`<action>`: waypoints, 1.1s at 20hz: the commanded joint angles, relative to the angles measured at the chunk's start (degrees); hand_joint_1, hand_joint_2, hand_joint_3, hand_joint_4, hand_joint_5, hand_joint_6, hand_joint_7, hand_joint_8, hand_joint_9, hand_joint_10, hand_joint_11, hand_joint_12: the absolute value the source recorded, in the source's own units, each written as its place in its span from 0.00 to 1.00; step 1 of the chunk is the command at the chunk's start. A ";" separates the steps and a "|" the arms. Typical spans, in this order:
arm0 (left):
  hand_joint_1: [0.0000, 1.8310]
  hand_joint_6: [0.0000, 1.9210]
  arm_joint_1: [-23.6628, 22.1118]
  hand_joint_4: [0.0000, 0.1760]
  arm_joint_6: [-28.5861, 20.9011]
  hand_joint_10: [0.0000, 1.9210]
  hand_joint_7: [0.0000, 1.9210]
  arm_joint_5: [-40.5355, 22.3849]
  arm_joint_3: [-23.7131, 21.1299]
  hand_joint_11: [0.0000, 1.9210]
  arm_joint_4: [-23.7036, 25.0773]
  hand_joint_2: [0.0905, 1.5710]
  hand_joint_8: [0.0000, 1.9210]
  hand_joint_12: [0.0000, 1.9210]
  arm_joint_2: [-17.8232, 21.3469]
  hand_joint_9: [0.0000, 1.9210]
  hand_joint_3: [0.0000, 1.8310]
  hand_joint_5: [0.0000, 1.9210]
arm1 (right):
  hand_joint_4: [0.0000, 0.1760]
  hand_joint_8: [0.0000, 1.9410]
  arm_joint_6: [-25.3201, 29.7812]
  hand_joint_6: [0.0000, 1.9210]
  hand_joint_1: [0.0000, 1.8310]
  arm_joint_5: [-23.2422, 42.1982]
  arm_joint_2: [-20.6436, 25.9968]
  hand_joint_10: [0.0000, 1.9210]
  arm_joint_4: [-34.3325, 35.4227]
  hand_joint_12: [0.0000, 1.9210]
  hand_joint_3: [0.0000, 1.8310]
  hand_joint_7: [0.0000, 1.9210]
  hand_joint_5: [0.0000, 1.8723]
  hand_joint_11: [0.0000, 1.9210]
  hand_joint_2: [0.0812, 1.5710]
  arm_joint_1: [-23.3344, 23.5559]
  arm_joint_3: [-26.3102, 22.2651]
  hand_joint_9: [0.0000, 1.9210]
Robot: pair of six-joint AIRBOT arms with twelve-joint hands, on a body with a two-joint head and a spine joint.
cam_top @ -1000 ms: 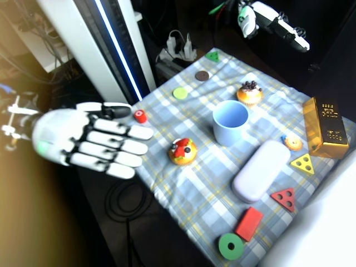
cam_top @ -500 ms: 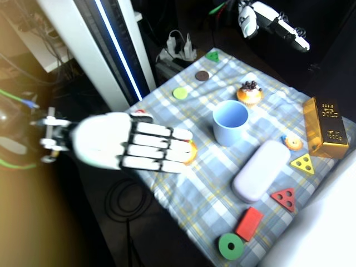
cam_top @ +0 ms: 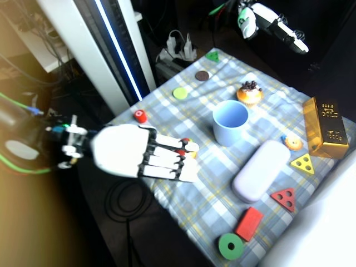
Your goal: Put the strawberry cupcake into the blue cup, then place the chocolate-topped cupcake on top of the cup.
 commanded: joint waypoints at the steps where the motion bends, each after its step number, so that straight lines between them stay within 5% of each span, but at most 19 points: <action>1: 0.00 0.00 -0.41 0.35 -0.42 0.00 0.02 -6.76 0.36 0.00 1.87 0.55 0.00 0.00 -0.18 0.00 0.00 0.05 | 0.40 0.00 0.38 0.00 0.35 6.22 -0.57 0.00 1.52 0.00 0.00 0.31 0.21 0.00 0.48 1.29 0.62 0.13; 2: 0.00 0.00 -0.41 0.30 -0.42 0.00 0.02 -6.76 0.36 0.00 1.86 0.57 0.00 0.00 -0.17 0.00 0.01 0.05 | 0.45 0.00 0.38 0.00 0.35 6.12 -0.93 0.00 1.59 0.00 0.00 0.32 0.22 0.00 0.47 1.48 0.93 0.13; 4: 0.00 0.00 -0.40 0.37 -0.42 0.00 0.02 -6.76 0.37 0.00 1.85 0.57 0.00 0.00 -0.19 0.00 0.01 0.05 | 0.36 0.01 0.38 0.00 0.36 6.06 -2.29 0.01 2.19 0.00 0.00 0.34 0.22 0.00 0.48 1.93 1.93 0.14; 6: 0.00 0.00 -0.40 0.26 -0.42 0.00 0.02 -6.74 0.39 0.00 1.85 0.59 0.00 0.00 -0.19 0.00 0.01 0.06 | 0.34 0.00 0.39 0.01 0.33 6.05 -3.29 0.01 2.35 0.00 0.00 0.33 0.23 0.00 0.47 2.35 2.68 0.15; 9: 0.00 0.00 -0.39 0.36 -0.42 0.00 0.01 -6.78 0.37 0.00 1.88 0.58 0.00 0.00 -0.15 0.00 0.00 0.05 | 0.44 0.00 0.42 0.01 0.36 6.00 -3.71 0.00 2.97 0.00 0.00 0.33 0.26 0.00 0.49 2.43 3.05 0.13; 10: 0.00 0.00 -0.37 0.28 -0.42 0.00 0.02 -6.80 0.37 0.00 1.85 0.59 0.00 0.00 -0.16 0.00 0.01 0.05 | 0.41 0.00 0.42 0.01 0.36 6.01 -4.03 0.00 3.57 0.00 0.00 0.34 0.27 0.00 0.49 2.43 3.36 0.15; 11: 0.00 0.00 -0.35 0.34 -0.42 0.00 0.02 -6.85 0.35 0.00 1.82 0.58 0.00 0.00 -0.16 0.00 0.00 0.05 | 0.39 0.00 0.44 0.01 0.33 6.02 -4.32 0.00 3.78 0.00 0.00 0.33 0.28 0.00 0.50 2.42 3.68 0.14; 12: 0.00 0.00 -0.35 0.38 -0.42 0.00 0.01 -6.91 0.33 0.00 1.82 0.58 0.00 0.00 -0.16 0.00 0.00 0.05 | 0.22 0.01 0.58 0.00 0.35 6.02 -4.77 0.00 3.82 0.00 0.01 0.34 0.27 0.00 0.53 2.43 4.07 0.15; 13: 0.00 0.00 -0.35 0.43 -0.42 0.00 0.01 -6.91 0.35 0.00 1.83 0.57 0.00 0.00 -0.16 0.00 0.00 0.05 | 0.16 0.01 0.58 0.00 0.36 6.02 -4.89 0.01 3.82 0.00 0.01 0.38 0.28 0.00 0.57 2.43 4.21 0.19; 14: 0.00 0.00 -0.36 0.35 -0.42 0.00 0.01 -6.91 0.39 0.00 1.85 0.57 0.00 0.00 -0.15 0.00 0.00 0.05 | 0.12 0.01 0.58 0.00 0.36 6.02 -4.96 0.01 3.82 0.00 0.00 0.41 0.32 0.00 0.60 2.43 4.34 0.21; 15: 0.00 0.00 -0.37 0.44 -0.42 0.00 0.01 -6.94 0.41 0.00 1.85 0.56 0.00 0.00 -0.15 0.00 0.00 0.05 | 0.19 0.00 0.58 0.01 0.35 6.02 -5.00 0.00 3.94 0.00 0.01 0.41 0.35 0.01 0.62 2.43 4.42 0.22; 16: 0.00 0.00 -0.37 0.35 -0.42 0.00 0.01 -7.02 0.41 0.00 1.85 0.57 0.00 0.00 -0.16 0.00 0.00 0.05 | 0.16 0.00 0.58 0.01 0.36 6.02 -5.17 0.00 4.11 0.02 0.00 0.41 0.41 0.04 0.63 2.43 4.63 0.25; 17: 0.00 0.00 -0.37 0.36 -0.42 0.00 0.01 -7.05 0.38 0.00 1.84 0.57 0.00 0.00 -0.16 0.00 0.00 0.05 | 0.01 0.01 0.58 0.01 0.34 6.02 -5.45 0.01 4.29 0.01 0.00 0.42 0.41 0.03 0.63 2.43 4.92 0.26; 18: 0.00 0.00 -0.36 0.32 -0.42 0.00 0.00 -7.05 0.35 0.00 1.82 0.57 0.00 0.00 -0.14 0.00 0.00 0.05 | 0.00 0.01 0.65 0.00 0.34 6.01 -5.80 0.01 4.39 0.02 0.00 0.43 0.41 0.03 0.63 2.43 5.21 0.28; 19: 0.00 0.00 -0.36 0.21 -0.42 0.00 0.01 -7.05 0.33 0.00 1.81 0.58 0.00 0.00 -0.10 0.00 0.00 0.05 | 0.12 0.00 0.72 0.00 0.32 6.01 -5.98 0.00 4.39 0.04 0.00 0.45 0.41 0.07 0.63 2.43 5.32 0.30; 20: 0.00 0.00 -0.36 0.32 -0.42 0.00 0.01 -7.09 0.32 0.00 1.80 0.57 0.00 0.00 -0.10 0.00 0.00 0.05 | 0.16 0.00 0.72 0.01 0.36 6.01 -6.14 0.00 4.39 0.04 0.00 0.43 0.43 0.06 0.63 2.43 5.42 0.28; 21: 0.00 0.00 -0.36 0.35 -0.42 0.00 0.01 -7.11 0.32 0.00 1.80 0.57 0.00 0.00 -0.11 0.00 0.00 0.04 | 0.04 0.01 0.72 0.00 0.38 6.01 -6.36 0.00 4.40 0.25 0.00 0.42 0.45 0.02 0.63 2.43 5.63 0.29; 22: 0.00 0.00 -0.36 0.40 -0.42 0.00 0.01 -7.11 0.32 0.00 1.80 0.57 0.00 0.00 -0.13 0.00 0.00 0.05 | 0.08 0.00 0.79 0.00 0.38 6.01 -6.55 0.00 4.48 0.38 0.00 0.44 0.43 0.00 0.62 2.43 5.83 0.30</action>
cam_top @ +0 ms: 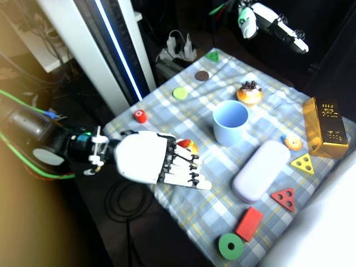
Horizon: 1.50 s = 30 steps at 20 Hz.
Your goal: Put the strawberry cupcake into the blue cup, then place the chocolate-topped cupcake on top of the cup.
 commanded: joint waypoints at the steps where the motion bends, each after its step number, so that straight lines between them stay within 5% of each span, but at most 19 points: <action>1: 0.00 0.00 -0.36 0.38 -0.42 0.00 0.01 -7.09 0.33 0.00 1.77 0.57 0.00 0.00 -0.13 0.00 0.00 0.05 | 0.07 0.00 0.43 0.00 0.40 5.92 -0.33 0.00 0.88 0.45 0.00 0.45 0.42 0.00 0.62 0.94 0.32 0.31; 3: 0.00 0.00 -0.36 0.20 -0.42 0.00 0.01 -7.10 0.33 0.00 1.74 0.59 0.00 0.00 -0.13 0.00 0.01 0.05 | 0.00 0.00 0.47 0.01 0.39 5.92 -0.41 0.00 0.88 0.46 0.00 0.44 0.45 0.00 0.65 0.94 0.38 0.31; 5: 0.00 0.00 -0.34 0.29 -0.42 0.00 0.01 -7.15 0.32 0.00 1.70 0.57 0.00 0.00 -0.12 0.00 0.00 0.05 | 0.00 0.00 0.53 0.00 0.44 5.93 -0.41 0.01 0.91 0.58 0.00 0.43 0.46 0.00 0.67 0.94 0.38 0.35; 8: 0.00 0.00 -0.33 0.26 -0.42 0.00 0.01 -7.14 0.34 0.00 1.64 0.58 0.00 0.00 -0.15 0.00 0.00 0.05 | 0.00 0.00 0.64 0.00 0.46 5.94 -0.35 0.01 0.86 0.55 0.00 0.47 0.47 0.04 0.69 1.05 0.36 0.41; 9: 0.00 0.00 -0.33 0.28 -0.42 0.00 0.02 -7.14 0.36 0.00 1.62 0.58 0.00 0.00 -0.15 0.00 0.00 0.05 | 0.73 0.00 0.83 0.41 0.53 5.94 -0.28 0.00 0.70 0.56 0.00 0.47 0.50 0.02 0.70 1.13 0.35 0.40; 11: 0.00 0.00 -0.32 0.36 -0.42 0.00 0.00 -7.14 0.36 0.00 1.61 0.58 0.00 0.00 -0.15 0.00 0.00 0.04 | 0.99 0.00 1.36 0.62 0.52 5.94 -0.11 0.00 0.09 0.57 0.00 0.46 0.45 0.02 0.74 1.38 0.33 0.39; 12: 0.00 0.00 -0.32 0.21 -0.42 0.00 0.01 -7.14 0.38 0.00 1.61 0.59 0.00 0.00 -0.18 0.00 0.00 0.05 | 0.87 0.00 1.77 0.63 0.52 5.95 0.08 0.00 -0.23 0.56 0.00 0.46 0.44 0.03 0.74 1.56 0.26 0.39; 15: 0.00 0.00 -0.32 0.30 -0.42 0.00 0.01 -7.14 0.42 0.00 1.58 0.58 0.00 0.00 -0.24 0.00 0.00 0.05 | 0.99 0.00 1.98 0.62 0.52 5.97 0.46 0.00 -0.88 0.54 0.00 0.47 0.45 0.06 0.74 2.06 0.03 0.40; 16: 0.00 0.00 -0.31 0.33 -0.42 0.00 0.01 -7.13 0.42 0.00 1.57 0.58 0.00 0.00 -0.25 0.00 0.00 0.05 | 0.52 0.00 1.99 0.62 0.54 5.97 0.59 0.01 -1.00 0.51 0.00 0.49 0.45 0.12 0.74 2.24 -0.01 0.43; 18: 0.00 0.00 -0.31 0.31 -0.42 0.00 0.01 -7.14 0.44 0.00 1.54 0.58 0.00 0.00 -0.25 0.00 0.00 0.05 | 0.81 0.00 2.05 0.62 0.53 6.03 0.98 0.00 -1.06 0.48 0.00 0.48 0.45 0.09 0.74 2.46 -0.20 0.42; 19: 0.00 0.01 -0.31 0.23 -0.42 0.00 0.02 -7.14 0.44 0.00 1.52 0.58 0.00 0.00 -0.25 0.00 0.00 0.06 | 0.39 0.00 2.14 0.61 0.55 6.23 1.13 0.00 -1.12 0.52 0.00 0.49 0.46 0.05 0.73 2.52 -0.29 0.42; 21: 0.00 0.00 -0.30 0.41 -0.42 0.00 0.01 -7.13 0.46 0.00 1.45 0.56 0.00 0.00 -0.26 0.00 0.00 0.05 | 0.60 0.00 2.63 0.61 0.54 7.39 2.12 0.00 -1.56 0.55 0.00 0.49 0.46 0.04 0.73 2.91 -1.06 0.40; 22: 0.00 0.00 -0.30 0.35 -0.42 0.00 0.01 -7.13 0.45 0.00 1.45 0.57 0.00 0.00 -0.26 0.00 0.00 0.05 | 0.77 0.01 2.68 0.60 0.54 7.98 2.74 0.00 -1.70 0.56 0.00 0.53 0.46 0.02 0.73 3.17 -1.57 0.42; 23: 0.00 0.00 -0.30 0.29 -0.42 0.00 0.01 -7.13 0.45 0.00 1.45 0.58 0.00 0.00 -0.26 0.00 0.00 0.06 | 0.13 0.00 2.97 0.23 0.49 8.41 3.26 0.00 -2.01 0.51 0.00 0.50 0.40 0.00 0.70 3.42 -1.97 0.39; 24: 0.00 0.00 -0.30 0.24 -0.42 0.00 0.02 -7.12 0.45 0.00 1.45 0.58 0.00 0.00 -0.26 0.00 0.00 0.06 | 0.79 0.01 4.25 0.52 0.52 8.98 3.81 0.01 -2.95 0.51 0.00 0.46 0.45 0.00 0.73 3.85 -2.27 0.36; 26: 0.00 0.00 -0.30 0.35 -0.42 0.00 0.01 -7.04 0.48 0.00 1.45 0.58 0.00 0.00 -0.32 0.00 0.00 0.05 | 0.56 0.01 8.38 0.60 0.55 10.07 4.38 0.00 -5.30 0.47 0.00 0.47 0.46 0.00 0.73 4.67 -2.14 0.36; 28: 0.00 0.00 -0.30 0.19 -0.42 0.00 0.02 -6.93 0.48 0.00 1.46 0.59 0.00 0.00 -0.39 0.00 0.00 0.06 | 0.97 0.00 8.99 0.60 0.53 10.11 4.64 0.00 -6.42 0.49 0.00 0.45 0.46 0.01 0.73 5.72 -2.12 0.34; 29: 0.00 0.00 -0.30 0.31 -0.42 0.00 0.01 -6.90 0.49 0.00 1.46 0.57 0.00 0.00 -0.42 0.00 0.00 0.06 | 0.83 0.00 8.99 0.59 0.54 10.10 4.75 0.00 -6.65 0.47 0.00 0.46 0.47 0.02 0.72 6.13 -2.10 0.35; 30: 0.00 0.00 -0.30 0.26 -0.42 0.00 0.01 -6.84 0.55 0.00 1.46 0.58 0.00 0.00 -0.45 0.00 0.00 0.05 | 0.49 0.00 9.00 0.59 0.56 10.10 4.99 0.00 -6.81 0.46 0.00 0.47 0.47 0.01 0.72 6.49 -2.13 0.36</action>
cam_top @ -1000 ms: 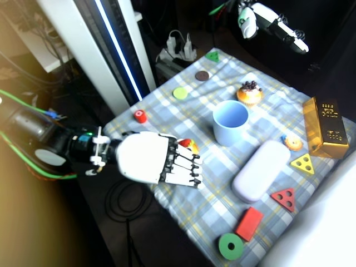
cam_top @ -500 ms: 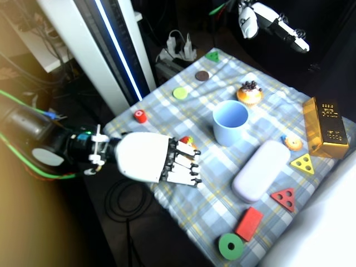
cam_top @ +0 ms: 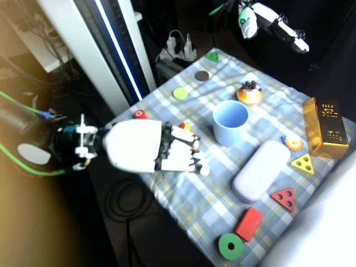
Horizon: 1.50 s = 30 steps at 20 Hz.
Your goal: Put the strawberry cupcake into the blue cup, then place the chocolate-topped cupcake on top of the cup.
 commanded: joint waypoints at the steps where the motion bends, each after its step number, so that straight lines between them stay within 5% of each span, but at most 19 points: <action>1: 0.00 0.00 -0.30 0.23 -0.42 0.00 0.01 -6.51 0.51 0.00 1.76 0.58 0.00 0.00 -0.01 0.00 0.00 0.06 | 0.29 0.00 0.55 0.59 0.56 6.86 0.62 0.00 1.90 0.42 0.00 0.48 0.47 0.00 0.73 1.26 -0.05 0.36; 2: 0.00 0.00 -0.30 0.29 -0.42 0.00 0.01 -6.49 0.56 0.00 1.76 0.57 0.00 0.00 -0.02 0.00 0.00 0.06 | 0.08 0.00 1.13 0.59 0.57 6.87 0.81 0.00 1.31 0.51 0.00 0.48 0.47 0.05 0.73 1.92 -0.05 0.37; 4: 0.00 0.00 -0.30 0.31 -0.42 0.00 0.02 -6.49 0.60 0.00 1.76 0.58 0.00 0.00 -0.09 0.00 0.00 0.06 | 0.36 0.00 1.97 0.60 0.56 6.86 1.03 0.00 -0.18 0.50 0.00 0.42 0.46 0.06 0.73 3.42 -0.04 0.35; 6: 0.00 0.00 -0.31 0.27 -0.41 0.00 0.02 -6.42 0.70 0.00 1.78 0.58 0.00 0.00 -0.20 0.00 0.00 0.06 | 0.12 0.01 2.04 0.61 0.56 6.83 1.30 0.00 -0.93 0.47 0.00 0.49 0.45 0.02 0.74 4.38 -0.03 0.36; 7: 0.00 0.00 -0.31 0.21 -0.41 0.00 0.02 -6.33 0.82 0.00 1.78 0.58 0.00 0.00 -0.27 0.00 0.00 0.06 | 0.09 0.40 2.04 0.59 0.64 6.83 1.52 0.00 -1.17 0.44 0.00 0.52 0.46 0.02 0.72 4.86 -0.04 0.36; 9: 0.00 0.00 -0.32 0.20 -0.41 0.00 0.02 -6.21 0.88 0.00 1.78 0.59 0.00 0.00 -0.27 0.00 0.00 0.06 | 0.00 0.61 2.11 0.60 0.65 6.83 1.60 0.01 -1.61 0.52 0.00 0.48 0.43 0.09 0.74 5.78 -0.04 0.41; 10: 0.00 0.00 -0.32 0.25 -0.41 0.00 0.02 -6.13 0.88 0.00 1.79 0.58 0.00 0.00 -0.27 0.00 0.00 0.06 | 0.10 0.25 2.13 0.64 0.57 6.83 1.60 0.00 -1.85 0.58 0.00 0.41 0.43 0.10 0.75 6.43 -0.03 0.41; 12: 0.00 0.00 -0.34 0.17 -0.41 0.00 0.02 -5.82 0.90 0.00 1.83 0.59 0.00 0.00 -0.34 0.00 0.00 0.05 | 0.00 0.03 2.20 0.64 0.57 6.81 1.54 0.00 -2.53 0.53 0.00 0.42 0.43 0.10 0.75 8.15 0.08 0.38; 15: 0.00 0.00 -0.35 0.15 -0.41 0.00 0.01 -5.41 1.15 0.00 1.96 0.60 0.00 0.00 -0.76 0.00 0.01 0.05 | 0.03 0.00 2.24 0.63 0.56 6.23 1.51 0.00 -3.92 0.46 0.00 0.40 0.44 0.08 0.75 10.81 0.16 0.34; 19: 0.00 0.00 -0.41 0.29 -0.41 0.00 0.02 -4.97 1.33 0.00 2.18 0.59 0.00 0.00 -0.80 0.00 0.00 0.05 | 0.07 0.01 2.24 0.58 0.57 6.20 0.29 0.02 -4.77 0.61 0.00 0.50 0.48 0.19 0.72 12.80 0.93 0.45; 20: 0.00 0.00 -0.44 0.25 -0.41 0.00 0.02 -4.88 1.35 0.00 2.18 0.60 0.00 0.00 -0.80 0.00 0.00 0.05 | 0.00 0.37 2.24 0.22 0.71 6.20 -0.47 0.02 -5.04 0.58 0.00 0.53 0.43 0.24 0.68 13.34 1.27 0.50; 21: 0.00 0.00 -0.46 0.20 -0.41 0.00 0.02 -4.87 1.35 0.00 2.20 0.60 0.00 0.00 -0.80 0.00 0.00 0.05 | 0.00 0.15 2.24 0.44 0.62 6.20 -0.93 0.01 -5.22 0.54 0.00 0.50 0.51 0.27 0.69 13.62 1.42 0.51; 23: 0.00 0.00 -0.55 0.24 -0.41 0.00 0.02 -4.82 1.38 0.00 2.33 0.60 0.00 0.00 -0.81 0.00 0.00 0.05 | 0.00 0.51 2.51 0.53 0.68 6.20 -1.93 0.01 -5.67 0.55 0.00 0.55 0.45 0.26 0.70 14.11 1.79 0.53; 24: 0.00 0.00 -0.59 0.26 -0.41 0.00 0.02 -4.77 1.40 0.00 2.36 0.60 0.00 0.00 -0.84 0.00 0.00 0.05 | 0.00 0.21 2.94 0.56 0.60 6.20 -2.36 0.00 -5.88 0.55 0.00 0.52 0.48 0.23 0.71 14.30 2.09 0.52; 25: 0.00 0.00 -0.60 0.16 -0.41 0.00 0.02 -4.70 1.42 0.00 2.36 0.60 0.00 0.00 -0.88 0.00 0.00 0.06 | 0.00 0.08 3.37 0.21 0.55 6.20 -2.75 0.00 -6.08 0.53 0.00 0.54 0.42 0.20 0.69 14.44 2.40 0.50; 27: 0.00 0.00 -0.61 0.23 -0.41 0.00 0.03 -4.34 1.49 0.00 2.37 0.60 0.00 0.00 -1.02 0.00 0.00 0.06 | 0.00 0.00 4.52 0.02 0.54 6.20 -3.40 0.00 -6.67 0.50 0.00 0.48 0.47 0.20 0.67 14.95 2.99 0.44; 28: 0.00 0.00 -0.63 0.34 -0.41 0.00 0.02 -4.21 1.52 0.00 2.38 0.59 0.00 0.00 -1.05 0.00 0.00 0.05 | 0.61 0.02 4.99 0.42 0.55 6.20 -3.69 0.00 -6.94 0.54 0.00 0.48 0.51 0.05 0.71 15.36 3.23 0.37; 29: 0.00 0.00 -0.68 0.39 -0.41 0.00 0.02 -4.12 1.53 0.00 2.42 0.58 0.00 0.00 -1.05 0.00 0.00 0.05 | 0.00 0.01 5.47 0.17 0.54 6.20 -4.01 0.00 -7.20 0.54 0.00 0.48 0.44 0.03 0.68 15.87 3.47 0.36; 30: 0.00 0.00 -0.73 0.33 -0.41 0.00 0.02 -4.10 1.56 0.00 2.46 0.58 0.00 0.00 -1.05 0.00 0.00 0.05 | 0.80 0.00 5.67 0.42 0.56 6.20 -4.36 0.00 -7.45 0.46 0.00 0.53 0.52 0.01 0.69 16.42 3.68 0.36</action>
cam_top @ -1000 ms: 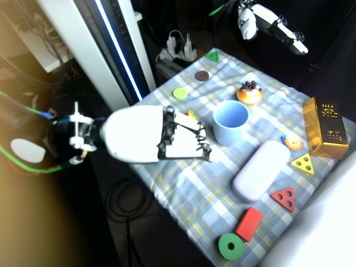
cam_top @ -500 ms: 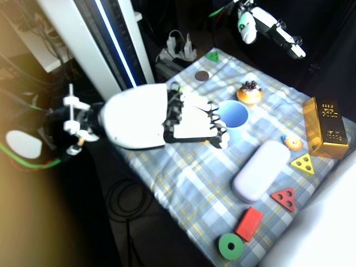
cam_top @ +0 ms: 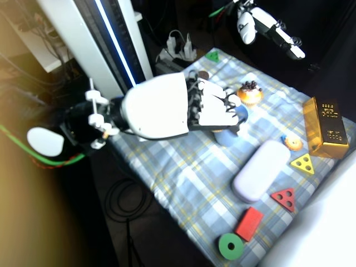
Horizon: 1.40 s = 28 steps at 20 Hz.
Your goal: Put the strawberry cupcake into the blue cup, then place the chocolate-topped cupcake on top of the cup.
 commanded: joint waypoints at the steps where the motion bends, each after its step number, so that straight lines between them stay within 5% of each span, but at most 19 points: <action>1: 0.00 0.00 -0.48 0.25 -0.41 0.00 0.03 -6.53 0.50 0.00 1.90 0.59 0.00 0.00 -0.22 0.00 0.00 0.06 | 0.03 0.00 0.63 0.05 0.50 6.76 -0.56 0.01 2.11 0.52 0.00 0.47 0.46 0.07 0.67 1.42 0.18 0.33; 2: 0.00 0.00 -0.59 0.25 -0.41 0.00 0.03 -6.50 0.57 0.00 1.91 0.59 0.00 0.00 -0.30 0.00 0.00 0.06 | 0.03 0.00 0.63 0.05 0.50 6.75 -0.93 0.01 1.97 0.52 0.00 0.47 0.46 0.07 0.67 1.70 0.35 0.33; 3: 0.00 0.00 -0.94 0.33 -0.41 0.00 0.02 -6.16 0.72 0.00 2.05 0.58 0.00 0.00 -0.42 0.00 0.00 0.05 | 0.14 0.00 0.63 0.02 0.48 6.75 -1.38 0.00 1.81 0.52 0.00 0.48 0.47 0.09 0.67 2.00 0.51 0.34; 4: 0.00 0.01 -1.12 0.23 -0.41 0.00 0.03 -5.88 0.85 0.00 2.17 0.59 0.00 0.00 -0.46 0.00 0.00 0.06 | 0.01 0.00 0.63 0.00 0.49 6.75 -1.73 0.01 1.76 0.47 0.00 0.51 0.47 0.06 0.67 2.20 0.68 0.35; 6: 0.00 0.00 -1.29 0.23 -0.41 0.00 0.03 -5.77 0.95 0.00 2.23 0.58 0.00 0.00 -0.54 0.00 0.00 0.06 | 0.00 0.00 0.63 0.00 0.51 6.76 -2.20 0.00 1.76 0.43 0.00 0.52 0.47 0.06 0.67 2.28 0.92 0.37; 7: 0.00 0.00 -1.30 0.18 -0.41 0.00 0.03 -5.77 0.96 0.00 2.23 0.60 0.00 0.00 -0.56 0.00 0.01 0.06 | 0.85 0.00 0.63 0.53 0.55 6.76 -2.23 0.00 1.76 0.39 0.00 0.51 0.49 0.14 0.70 2.28 0.93 0.39; 8: 0.00 0.00 -1.31 0.18 -0.41 0.00 0.03 -5.77 0.96 0.00 2.23 0.60 0.00 0.00 -0.56 0.00 0.01 0.06 | 0.85 0.00 0.63 0.53 0.55 6.76 -2.25 0.00 1.76 0.39 0.00 0.51 0.49 0.14 0.70 2.28 0.93 0.39; 9: 0.00 0.00 -1.35 0.24 -0.41 0.00 0.03 -5.77 0.98 0.00 2.23 0.59 0.00 0.00 -0.60 0.00 0.00 0.07 | 0.13 0.00 0.63 0.21 0.54 6.76 -2.35 0.00 1.76 0.39 0.00 0.51 0.43 0.15 0.67 2.29 0.97 0.39; 10: 0.00 0.00 -1.40 0.26 -0.41 0.00 0.03 -5.66 1.01 0.00 2.27 0.58 0.00 0.00 -0.62 0.00 0.00 0.07 | 0.00 0.00 0.63 0.02 0.53 6.77 -2.61 0.00 1.76 0.43 0.00 0.50 0.45 0.11 0.67 2.34 0.99 0.37; 13: 0.00 0.00 -1.44 0.17 -0.41 0.00 0.04 -5.51 1.05 0.00 2.32 0.59 0.01 0.00 -0.62 0.00 0.00 0.07 | 0.00 0.01 0.63 0.00 0.53 6.79 -3.52 0.01 1.54 0.48 0.00 0.54 0.47 0.09 0.67 2.64 1.03 0.41; 19: 0.00 0.00 -1.47 0.13 -0.41 0.00 0.04 -5.77 1.04 0.00 2.49 0.58 0.00 0.00 -0.47 0.00 0.00 0.07 | 0.00 0.00 0.63 0.00 0.51 6.78 -4.92 0.00 1.13 0.53 0.00 0.45 0.43 0.08 0.67 2.70 1.33 0.34; 20: 0.00 0.00 -1.48 0.17 -0.41 0.00 0.04 -5.76 1.04 0.00 2.49 0.58 0.00 0.00 -0.47 0.00 0.00 0.07 | 0.00 0.00 0.63 0.00 0.51 6.77 -4.99 0.00 1.13 0.54 0.00 0.49 0.43 0.07 0.67 2.69 1.33 0.36; 21: 0.00 0.00 -1.48 0.00 -0.41 0.00 0.05 -5.75 1.04 0.00 2.49 0.59 0.00 0.00 -0.47 0.01 0.00 0.07 | 0.00 0.00 0.63 0.00 0.50 6.77 -5.09 0.00 1.13 0.55 0.00 0.48 0.43 0.08 0.67 2.68 1.35 0.35; 23: 0.00 0.00 -1.51 0.07 -0.41 0.00 0.04 -5.56 1.11 0.00 2.57 0.58 0.00 0.00 -0.45 0.00 0.00 0.07 | 0.00 0.01 0.63 0.00 0.49 6.74 -5.63 0.01 0.98 0.57 0.00 0.50 0.41 0.06 0.67 2.68 1.44 0.39; 24: 0.00 0.00 -1.53 0.01 -0.41 0.00 0.03 -5.56 1.10 0.00 2.57 0.59 0.00 0.00 -0.46 0.00 0.00 0.07 | 0.00 0.00 0.63 0.00 0.49 6.73 -5.85 0.00 0.95 0.50 0.00 0.52 0.40 0.06 0.67 2.68 1.47 0.41; 25: 0.00 0.00 -1.53 0.14 -0.41 0.00 0.04 -5.63 1.07 0.00 2.57 0.57 0.00 0.00 -0.47 0.01 0.00 0.07 | 0.00 0.00 0.63 0.00 0.48 6.68 -6.09 0.00 0.92 0.43 0.00 0.49 0.39 0.02 0.67 2.67 1.52 0.34; 27: 0.00 0.00 -1.53 0.06 -0.41 0.00 0.04 -5.64 1.03 0.00 2.57 0.58 0.00 0.00 -0.44 0.01 0.00 0.07 | 0.00 0.00 0.63 0.00 0.45 6.41 -6.17 0.00 0.90 0.35 0.00 0.43 0.38 0.01 0.67 2.66 1.53 0.29; 28: 0.00 0.00 -1.53 0.20 -0.41 0.00 0.04 -5.58 1.04 0.00 2.57 0.57 0.00 0.00 -0.43 0.01 0.00 0.07 | 0.00 0.00 0.63 0.00 0.44 6.40 -6.17 0.00 0.90 0.34 0.00 0.40 0.38 0.00 0.67 2.66 1.54 0.27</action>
